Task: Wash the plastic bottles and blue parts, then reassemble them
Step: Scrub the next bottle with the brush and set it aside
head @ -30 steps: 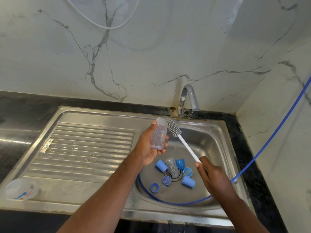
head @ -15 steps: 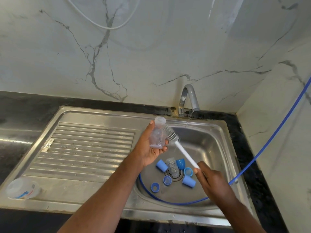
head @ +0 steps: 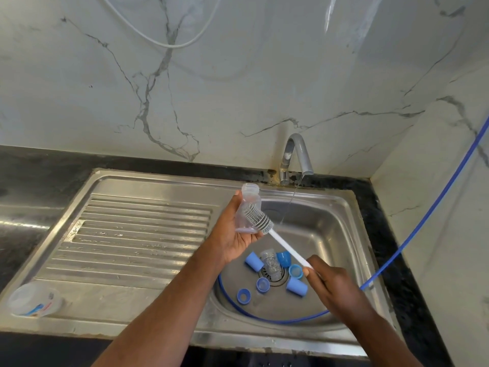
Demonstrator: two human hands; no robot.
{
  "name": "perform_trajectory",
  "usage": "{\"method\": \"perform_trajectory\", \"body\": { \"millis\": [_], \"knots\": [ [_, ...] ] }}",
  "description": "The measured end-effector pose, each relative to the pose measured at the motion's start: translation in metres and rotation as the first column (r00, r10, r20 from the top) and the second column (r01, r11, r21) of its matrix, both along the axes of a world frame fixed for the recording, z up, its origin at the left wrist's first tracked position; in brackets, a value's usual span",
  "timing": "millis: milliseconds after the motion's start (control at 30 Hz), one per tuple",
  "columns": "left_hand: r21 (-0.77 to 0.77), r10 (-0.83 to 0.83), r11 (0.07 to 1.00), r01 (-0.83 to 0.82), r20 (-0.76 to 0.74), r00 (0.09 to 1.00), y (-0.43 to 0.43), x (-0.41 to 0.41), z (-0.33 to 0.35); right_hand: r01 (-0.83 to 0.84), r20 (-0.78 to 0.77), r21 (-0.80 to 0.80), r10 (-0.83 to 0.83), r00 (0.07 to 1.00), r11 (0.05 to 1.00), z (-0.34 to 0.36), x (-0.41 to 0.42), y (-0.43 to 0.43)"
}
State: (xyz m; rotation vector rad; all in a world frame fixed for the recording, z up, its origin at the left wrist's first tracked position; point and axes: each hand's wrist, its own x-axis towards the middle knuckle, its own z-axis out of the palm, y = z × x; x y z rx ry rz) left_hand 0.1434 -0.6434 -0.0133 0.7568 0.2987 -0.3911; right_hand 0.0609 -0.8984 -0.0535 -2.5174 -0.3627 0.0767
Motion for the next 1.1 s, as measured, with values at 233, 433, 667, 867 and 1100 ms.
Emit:
{"method": "perform_trajectory", "body": {
  "millis": [233, 433, 667, 867, 1100],
  "knots": [
    [0.009, -0.011, 1.0, 0.011, 0.034, 0.999, 0.0, 0.003, -0.005, -0.042, -0.014, -0.005, 0.042, 0.999, 0.999, 0.001, 0.0, 0.0],
    [0.028, -0.056, 0.998, 0.055, 0.02, 0.998, 0.005, 0.005, -0.012, 0.002, -0.004, 0.015, -0.002, 1.0, 1.0, -0.002, -0.002, 0.01],
    [0.196, 0.032, 0.98, -0.031, -0.002, 0.999, 0.0, 0.005, -0.013, 0.123, 0.009, 0.05, -0.123, 0.992, 0.991, -0.003, 0.003, 0.01],
    [0.113, 0.015, 0.993, -0.017, 0.018, 1.0, 0.003, 0.009, -0.011, 0.053, 0.011, 0.035, -0.054, 0.998, 0.998, -0.005, 0.001, 0.007],
    [0.068, -0.002, 0.998, 0.004, -0.03, 1.0, 0.002, 0.01, -0.009, 0.052, 0.025, 0.004, -0.052, 0.998, 0.999, -0.006, 0.003, 0.012]
  ]
}}
